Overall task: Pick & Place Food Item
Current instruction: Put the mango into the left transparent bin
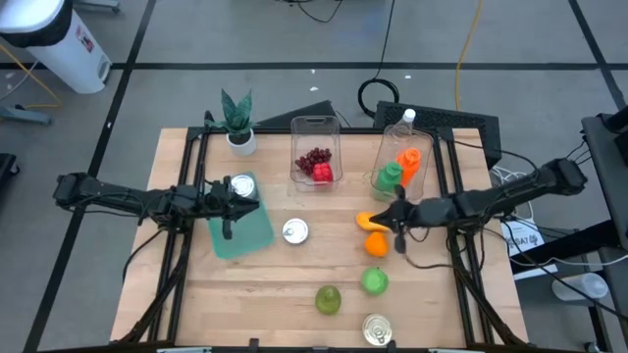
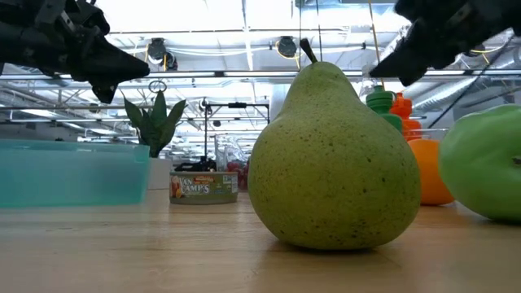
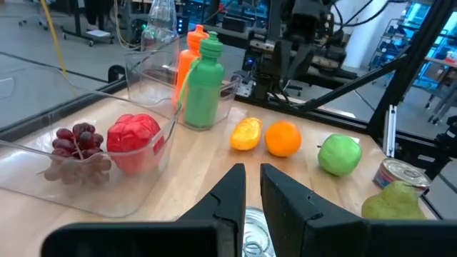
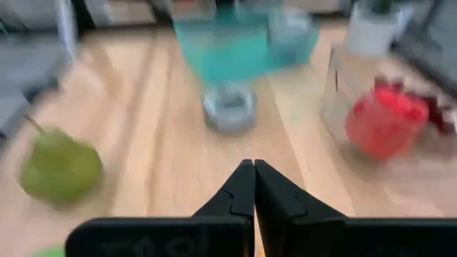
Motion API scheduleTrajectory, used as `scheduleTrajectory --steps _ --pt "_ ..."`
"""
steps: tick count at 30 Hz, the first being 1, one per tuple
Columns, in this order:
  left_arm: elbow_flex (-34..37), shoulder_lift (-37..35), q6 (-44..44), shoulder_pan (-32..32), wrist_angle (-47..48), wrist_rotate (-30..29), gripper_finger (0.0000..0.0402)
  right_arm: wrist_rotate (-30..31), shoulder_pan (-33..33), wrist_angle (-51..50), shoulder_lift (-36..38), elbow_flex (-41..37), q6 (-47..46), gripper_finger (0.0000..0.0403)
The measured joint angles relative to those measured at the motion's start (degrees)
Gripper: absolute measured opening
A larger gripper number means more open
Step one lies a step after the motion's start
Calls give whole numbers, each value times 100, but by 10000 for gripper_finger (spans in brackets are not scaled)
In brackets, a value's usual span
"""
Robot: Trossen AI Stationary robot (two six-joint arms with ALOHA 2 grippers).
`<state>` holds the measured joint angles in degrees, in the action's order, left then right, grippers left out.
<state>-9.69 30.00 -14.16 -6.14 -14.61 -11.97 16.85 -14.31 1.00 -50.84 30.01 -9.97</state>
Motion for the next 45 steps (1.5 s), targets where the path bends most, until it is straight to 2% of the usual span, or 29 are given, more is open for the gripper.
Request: scheduleTrajectory --steps 6,9,12,17,21,24,28,45 --pt "0 0 30 -1 56 -3 51 127 9 -1602 -1332 1478 -31 3" --pt "0 0 33 -1 67 -4 51 101 33 -2473 -1938 2164 -266 28" --pt "0 0 36 -1 72 -4 51 98 109 -3152 -2460 2769 -478 76" --pt "0 -1 -3 -1 115 -2 51 25 320 -4007 -3161 3337 -890 182" --pt "0 0 -100 -1 170 0 51 -448 528 -3997 -3430 3401 -1049 254" --pt "0 0 -102 -1 166 0 51 -615 618 -4066 -3652 3400 -1165 287" --pt "0 0 -247 -1 166 12 51 -644 686 -4274 -3853 3400 -1376 303" --pt "-1 -2 -255 -178 245 -7 51 -493 689 -4622 -3912 3161 -1419 302"
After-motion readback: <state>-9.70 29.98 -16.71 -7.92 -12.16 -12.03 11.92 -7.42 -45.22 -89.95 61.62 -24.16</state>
